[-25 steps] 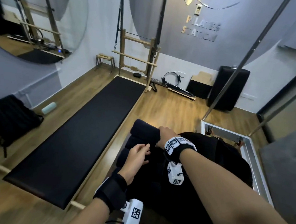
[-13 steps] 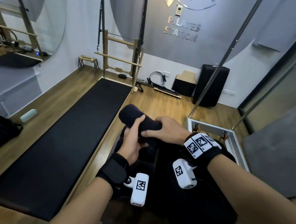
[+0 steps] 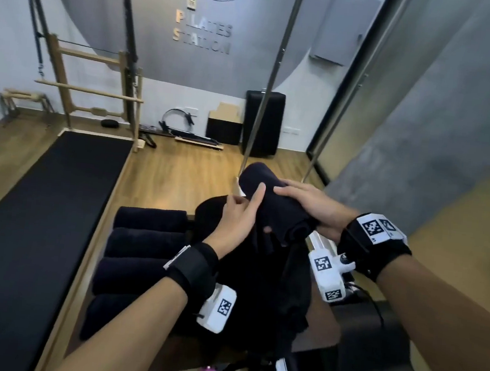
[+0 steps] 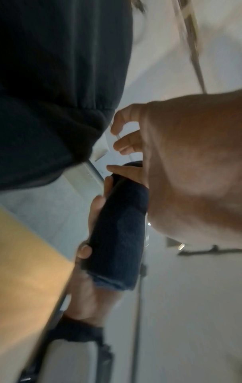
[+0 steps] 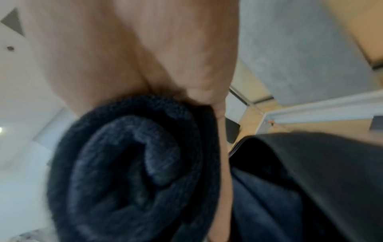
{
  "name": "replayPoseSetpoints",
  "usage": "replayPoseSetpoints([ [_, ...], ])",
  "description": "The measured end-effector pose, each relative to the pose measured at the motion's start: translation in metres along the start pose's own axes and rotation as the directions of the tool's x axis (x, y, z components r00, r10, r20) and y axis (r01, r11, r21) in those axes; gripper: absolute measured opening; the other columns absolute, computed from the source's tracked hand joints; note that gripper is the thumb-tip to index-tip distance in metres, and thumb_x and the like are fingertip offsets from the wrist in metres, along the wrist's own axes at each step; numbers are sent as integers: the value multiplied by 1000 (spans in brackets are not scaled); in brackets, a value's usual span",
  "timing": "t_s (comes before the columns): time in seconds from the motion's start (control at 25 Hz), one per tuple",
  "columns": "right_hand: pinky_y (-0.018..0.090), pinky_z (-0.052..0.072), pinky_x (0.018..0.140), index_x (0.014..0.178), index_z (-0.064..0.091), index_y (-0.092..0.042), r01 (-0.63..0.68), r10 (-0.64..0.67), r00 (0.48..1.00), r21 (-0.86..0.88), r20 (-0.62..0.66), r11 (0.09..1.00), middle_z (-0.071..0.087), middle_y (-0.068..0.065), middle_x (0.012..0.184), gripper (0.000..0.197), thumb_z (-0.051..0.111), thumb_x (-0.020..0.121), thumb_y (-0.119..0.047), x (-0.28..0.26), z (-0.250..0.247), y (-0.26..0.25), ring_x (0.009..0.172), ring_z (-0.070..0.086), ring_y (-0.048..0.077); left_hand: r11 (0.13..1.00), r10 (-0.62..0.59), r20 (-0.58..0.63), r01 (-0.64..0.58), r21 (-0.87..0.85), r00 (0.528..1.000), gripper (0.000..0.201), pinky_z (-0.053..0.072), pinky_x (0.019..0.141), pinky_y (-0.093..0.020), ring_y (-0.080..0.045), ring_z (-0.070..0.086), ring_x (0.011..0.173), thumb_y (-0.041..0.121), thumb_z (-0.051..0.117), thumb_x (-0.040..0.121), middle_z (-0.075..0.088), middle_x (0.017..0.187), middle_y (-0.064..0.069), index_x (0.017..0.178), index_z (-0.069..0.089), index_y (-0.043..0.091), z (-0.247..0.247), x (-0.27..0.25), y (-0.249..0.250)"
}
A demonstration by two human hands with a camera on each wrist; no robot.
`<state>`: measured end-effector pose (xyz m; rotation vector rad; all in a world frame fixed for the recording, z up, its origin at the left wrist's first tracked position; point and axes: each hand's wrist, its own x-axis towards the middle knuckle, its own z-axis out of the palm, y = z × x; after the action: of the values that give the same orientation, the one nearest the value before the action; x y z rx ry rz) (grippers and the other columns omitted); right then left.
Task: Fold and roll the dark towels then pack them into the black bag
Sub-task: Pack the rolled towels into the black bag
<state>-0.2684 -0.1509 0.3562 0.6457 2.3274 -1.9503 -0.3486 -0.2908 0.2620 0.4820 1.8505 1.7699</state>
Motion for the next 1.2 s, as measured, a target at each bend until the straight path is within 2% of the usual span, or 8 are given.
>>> replayPoseSetpoints([
  [0.04, 45, 59, 96, 138, 63, -17, -9, -5, 997, -189, -72, 982, 74, 13, 123, 35, 60, 104, -24, 1, -14, 7, 108, 72, 30, 965, 45, 22, -49, 257, 999, 74, 41, 114, -38, -18, 47, 133, 80, 37, 97, 50, 136, -1, 129, 68, 21, 9, 3, -8],
  [0.16, 44, 46, 111, 135, 63, -11, -133, 48, 987, -614, -153, 778, 66, 12, 134, 37, 59, 102, -27, 12, -40, 34, 121, 62, 28, 600, 156, 67, -149, 786, 985, 44, 34, 110, -50, -28, 30, 137, 57, 39, 106, 38, 138, -4, 123, 68, 29, 26, 7, -27],
  [0.4, 39, 53, 92, 121, 67, -5, -276, 213, 961, -556, -177, 784, 67, 12, 118, 39, 60, 99, -36, 41, -33, 59, 102, 67, 28, 278, 94, -44, 17, 961, 995, 34, 33, 108, -51, -33, 25, 145, 33, 58, 97, 27, 154, -13, 130, 59, 26, 34, 10, -38],
  [0.52, 32, 50, 68, 103, 65, -9, -341, 271, 939, -503, -210, 794, 67, 8, 102, 31, 60, 99, -40, 56, -19, 67, 79, 64, 22, 263, 63, -45, 27, 965, 997, 34, 36, 104, -46, -32, 33, 136, 26, 56, 99, 35, 145, -9, 132, 60, 21, 29, 16, -35],
  [0.68, 34, 47, 69, 131, 58, -5, -409, 307, 909, -460, -281, 788, 63, 10, 115, 44, 59, 100, -36, 68, -28, 80, 84, 63, 26, 282, 81, -48, 24, 959, 996, 64, 42, 98, -42, -31, 37, 133, 22, 64, 95, 32, 148, -8, 151, 40, 5, 25, 27, -33],
  [0.84, 34, 44, 89, 136, 55, -5, -404, 215, 903, -566, -371, 719, 61, 18, 135, 41, 52, 102, -28, 73, -38, 86, 119, 60, 37, 282, 64, -36, 16, 959, 997, 67, 44, 99, -41, -31, 36, 133, 23, 66, 93, 31, 149, -8, 151, 40, 5, 30, 33, -29],
  [1.0, 37, 46, 97, 153, 37, -14, -313, 167, 943, -592, -289, 743, 55, 17, 144, 55, 50, 101, -24, 86, -17, 92, 128, 55, 36, 341, 47, 10, -25, 940, 999, 65, 51, 94, -44, -34, 35, 132, 17, 65, 94, 23, 159, -6, 151, 38, 7, 35, 35, -25],
  [1.2, 41, 44, 111, 163, 17, -17, -254, 162, 961, -480, -225, 840, 51, 17, 150, 74, 58, 101, -20, 104, -8, 104, 134, 53, 35, 399, 83, 22, -54, 916, 996, 89, 55, 94, -41, -36, 34, 134, 12, 65, 94, 4, 168, -6, 165, 12, 6, 37, 33, -28],
])
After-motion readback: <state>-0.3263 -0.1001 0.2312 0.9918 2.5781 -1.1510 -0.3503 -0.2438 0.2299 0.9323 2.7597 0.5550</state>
